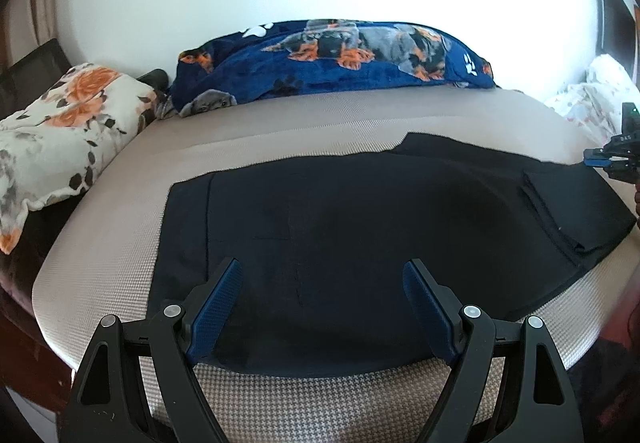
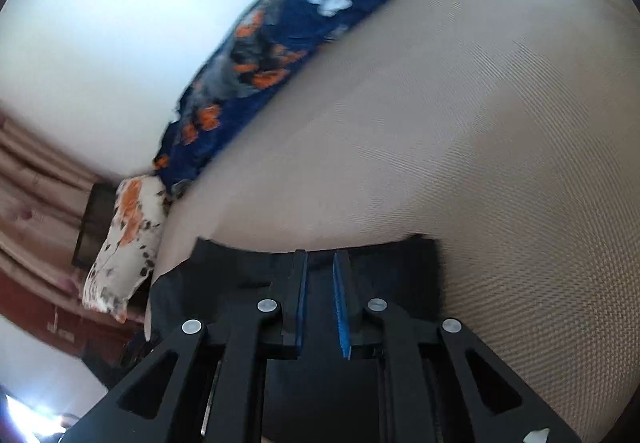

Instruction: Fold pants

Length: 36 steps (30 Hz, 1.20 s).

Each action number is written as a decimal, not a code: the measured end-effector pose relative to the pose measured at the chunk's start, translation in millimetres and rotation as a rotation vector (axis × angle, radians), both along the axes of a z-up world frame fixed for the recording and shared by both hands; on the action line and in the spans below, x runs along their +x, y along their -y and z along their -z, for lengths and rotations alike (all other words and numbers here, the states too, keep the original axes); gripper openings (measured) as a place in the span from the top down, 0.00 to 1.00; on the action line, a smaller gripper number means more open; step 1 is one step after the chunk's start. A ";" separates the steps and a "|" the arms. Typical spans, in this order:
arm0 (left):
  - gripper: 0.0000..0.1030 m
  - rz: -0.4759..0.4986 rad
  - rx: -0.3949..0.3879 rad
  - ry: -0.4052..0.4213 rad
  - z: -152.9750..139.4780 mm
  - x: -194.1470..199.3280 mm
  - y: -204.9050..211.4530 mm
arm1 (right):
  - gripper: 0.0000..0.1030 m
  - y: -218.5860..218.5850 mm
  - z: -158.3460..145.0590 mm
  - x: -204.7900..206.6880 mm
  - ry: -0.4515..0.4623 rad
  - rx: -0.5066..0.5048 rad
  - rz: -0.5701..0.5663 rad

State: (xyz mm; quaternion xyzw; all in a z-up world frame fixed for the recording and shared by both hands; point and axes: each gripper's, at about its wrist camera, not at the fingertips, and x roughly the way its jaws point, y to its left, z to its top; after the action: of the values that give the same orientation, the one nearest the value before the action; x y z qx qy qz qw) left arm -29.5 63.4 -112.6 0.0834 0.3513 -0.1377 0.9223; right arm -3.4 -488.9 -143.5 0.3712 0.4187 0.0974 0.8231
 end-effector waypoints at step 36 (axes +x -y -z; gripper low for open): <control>0.19 0.232 -0.193 -0.175 -13.8 29.7 38.3 | 0.80 -259.1 -21.0 -84.8 0.221 -0.915 -0.714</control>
State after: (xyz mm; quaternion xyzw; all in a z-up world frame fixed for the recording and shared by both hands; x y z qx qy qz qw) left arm 0.1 25.1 -98.8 0.0222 0.4036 -0.2827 0.8699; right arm -88.3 -229.8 -122.4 -0.1977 0.4290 0.2160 0.8545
